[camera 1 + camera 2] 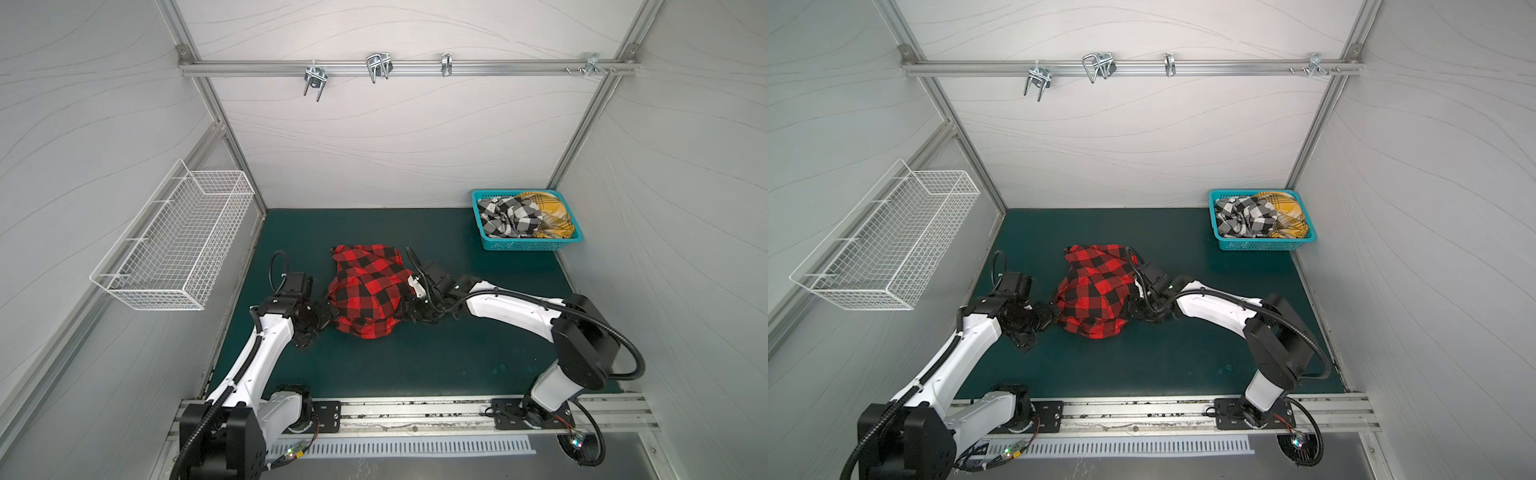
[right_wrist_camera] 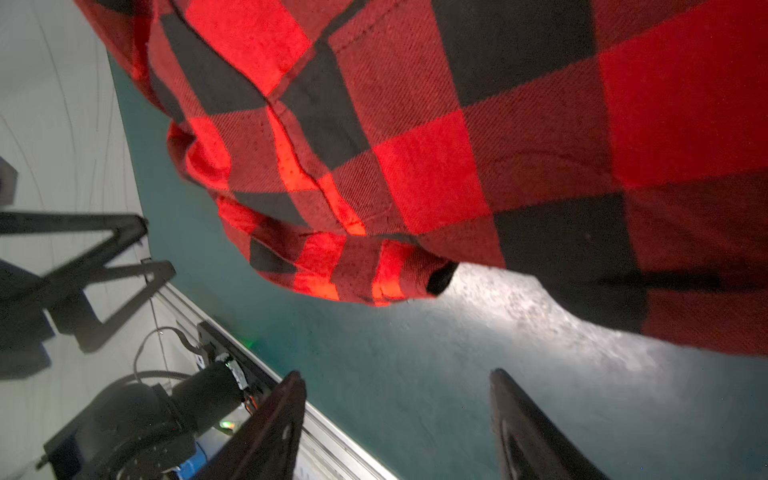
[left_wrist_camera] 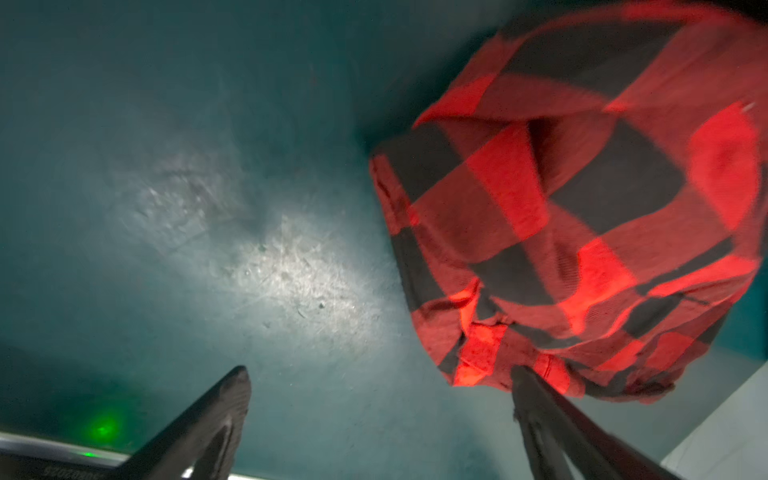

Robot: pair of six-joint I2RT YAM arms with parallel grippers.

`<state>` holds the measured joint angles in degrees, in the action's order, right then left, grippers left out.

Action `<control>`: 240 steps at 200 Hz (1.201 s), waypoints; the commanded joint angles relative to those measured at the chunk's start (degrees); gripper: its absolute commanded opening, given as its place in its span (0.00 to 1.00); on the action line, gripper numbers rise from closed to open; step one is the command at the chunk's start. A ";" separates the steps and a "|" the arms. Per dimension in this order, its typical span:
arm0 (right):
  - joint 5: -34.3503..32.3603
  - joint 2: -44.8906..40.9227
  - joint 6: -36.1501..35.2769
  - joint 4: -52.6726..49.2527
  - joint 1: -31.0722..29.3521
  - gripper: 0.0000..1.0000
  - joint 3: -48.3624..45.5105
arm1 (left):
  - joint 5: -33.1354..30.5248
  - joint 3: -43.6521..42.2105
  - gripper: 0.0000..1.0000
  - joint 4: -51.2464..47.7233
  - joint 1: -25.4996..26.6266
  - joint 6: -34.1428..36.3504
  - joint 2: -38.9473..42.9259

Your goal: Fold and stack the long sleeve shirts

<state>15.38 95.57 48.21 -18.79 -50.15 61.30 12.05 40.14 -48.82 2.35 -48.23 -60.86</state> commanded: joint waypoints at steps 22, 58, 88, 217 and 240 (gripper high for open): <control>3.58 7.01 8.26 11.41 2.24 0.65 -0.66 | 4.03 -0.89 0.96 4.82 -0.33 -1.70 -1.27; 2.66 11.41 7.38 11.86 5.71 0.34 3.17 | 5.14 -0.57 0.94 6.63 -0.33 -1.43 -2.47; 1.44 10.43 3.23 5.47 10.64 0.04 7.30 | 5.49 0.16 0.95 8.81 2.29 -1.35 -2.70; 4.01 -12.60 -10.12 -16.73 22.55 0.00 8.46 | 1.57 6.52 0.94 21.74 35.59 0.42 -19.74; 3.62 -14.76 -9.99 -17.57 22.54 0.00 13.69 | 3.84 4.65 0.89 26.35 35.61 -2.85 -21.43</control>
<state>18.31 84.75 38.89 -33.91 -27.40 68.79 15.79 44.62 -27.00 37.95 -48.21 -80.71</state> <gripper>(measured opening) 0.048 0.909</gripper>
